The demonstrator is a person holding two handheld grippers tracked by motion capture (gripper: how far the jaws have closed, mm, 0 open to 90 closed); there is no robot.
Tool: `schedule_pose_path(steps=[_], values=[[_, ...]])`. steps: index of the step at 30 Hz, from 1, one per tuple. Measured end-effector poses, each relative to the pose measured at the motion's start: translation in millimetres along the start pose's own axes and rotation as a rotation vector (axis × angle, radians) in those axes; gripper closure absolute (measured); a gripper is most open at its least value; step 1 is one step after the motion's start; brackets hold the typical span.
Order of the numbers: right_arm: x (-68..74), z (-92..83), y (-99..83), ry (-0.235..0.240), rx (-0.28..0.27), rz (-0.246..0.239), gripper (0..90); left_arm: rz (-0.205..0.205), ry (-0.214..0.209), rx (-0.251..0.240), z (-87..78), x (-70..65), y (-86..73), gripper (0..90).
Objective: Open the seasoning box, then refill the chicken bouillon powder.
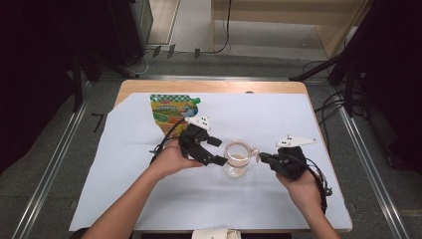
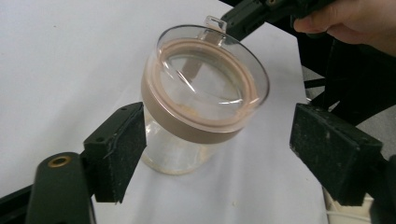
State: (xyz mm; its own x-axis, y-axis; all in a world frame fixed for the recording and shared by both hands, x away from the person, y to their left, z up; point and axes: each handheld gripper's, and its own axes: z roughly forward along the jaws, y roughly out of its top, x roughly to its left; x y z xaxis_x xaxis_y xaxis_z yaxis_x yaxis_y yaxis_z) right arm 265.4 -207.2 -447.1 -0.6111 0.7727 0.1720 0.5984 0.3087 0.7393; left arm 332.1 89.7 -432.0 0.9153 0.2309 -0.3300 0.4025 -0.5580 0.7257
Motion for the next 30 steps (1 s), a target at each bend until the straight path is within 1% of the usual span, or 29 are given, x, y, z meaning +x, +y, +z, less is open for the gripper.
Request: schedule_pose_path(steps=[1,2,3,4,5,6,7,8,9,10,11,13,14,15,17,21,22,23,24,27,28,30], values=[[-4.2,1.4,-0.3,-0.007,0.002,0.01,90.0,0.002,0.009,0.002,2.4,0.8,-0.3,17.7],[-8.1,4.0,-0.6,-0.009,0.005,0.026,90.0,0.009,0.025,0.008,8.2,2.3,-1.0,16.6],[-8.1,4.0,-0.6,-0.009,0.005,0.026,90.0,0.009,0.025,0.008,8.2,2.3,-1.0,15.7],[-15.1,11.8,-1.1,-0.002,0.01,0.051,90.0,0.01,0.031,0.014,11.2,2.5,-1.1,15.2],[-15.1,11.8,-1.1,-0.002,0.01,0.051,90.0,0.011,0.034,0.02,14.0,2.4,-1.2,15.2],[-17.3,16.3,-1.1,0.005,0.012,0.067,90.0,0.012,0.032,0.022,17.2,2.0,-1.5,15.2],[-20.0,25.2,-0.6,0.013,0.019,0.073,90.0,0.015,0.03,0.026,19.0,1.8,-1.7,15.5],[-20.4,28.6,-0.5,0.013,0.023,0.083,90.0,0.027,0.036,0.035,23.9,0.1,-1.5,15.7],[-20.4,28.6,-0.5,0.013,0.023,0.083,90.0,0.027,0.036,0.035,23.9,0.1,-1.5,15.8],[-21.4,32.7,-1.5,0.007,0.026,0.083,90.0,0.038,0.049,0.039,26.2,-1.3,-1.3,15.9],[-21.4,32.7,-1.5,0.007,0.026,0.083,90.0,0.05,0.063,0.039,28.3,-2.5,-0.9,15.9],[-19.5,32.9,-2.9,-0.008,0.022,0.079,90.0,0.077,0.082,0.023,33.9,-5.0,0.0,15.5],[-19.5,32.9,-2.9,-0.008,0.022,0.079,90.0,0.077,0.082,0.023,33.9,-5.0,0.0,14.5],[-18.1,33.0,-3.1,-0.02,0.021,0.071,90.0,0.087,0.092,0.015,35.8,-6.3,0.2,14.5],[-16.1,32.7,-2.9,-0.036,0.024,0.057,90.0,0.098,0.103,0.015,37.1,-7.2,0.5,13.5],[-15.0,32.7,-3.3,-0.046,0.021,0.061,90.0,0.111,0.117,0.0,38.3,-8.8,-0.9,13.2],[-15.1,32.9,-3.2,-0.045,0.02,0.06,90.0,0.137,0.131,-0.008,40.4,-10.2,-1.5,13.0],[-15.1,32.9,-3.2,-0.045,0.02,0.06,90.0,0.137,0.131,-0.008,40.4,-10.2,-1.5,12.7],[-15.4,33.2,-3.4,-0.045,0.022,0.058,90.0,0.153,0.145,-0.011,42.1,-11.6,-1.6,12.5],[-15.0,33.4,-3.8,-0.046,0.023,0.061,90.0,0.157,0.151,-0.017,43.0,-12.0,-1.4,12.4],[-14.1,33.2,-4.1,-0.05,0.025,0.06,90.0,0.144,0.153,-0.021,43.3,-12.7,-1.2,12.5],[-13.8,33.0,-4.1,-0.053,0.026,0.059,90.0,0.139,0.153,-0.021,43.2,-12.9,-1.0,12.5]])
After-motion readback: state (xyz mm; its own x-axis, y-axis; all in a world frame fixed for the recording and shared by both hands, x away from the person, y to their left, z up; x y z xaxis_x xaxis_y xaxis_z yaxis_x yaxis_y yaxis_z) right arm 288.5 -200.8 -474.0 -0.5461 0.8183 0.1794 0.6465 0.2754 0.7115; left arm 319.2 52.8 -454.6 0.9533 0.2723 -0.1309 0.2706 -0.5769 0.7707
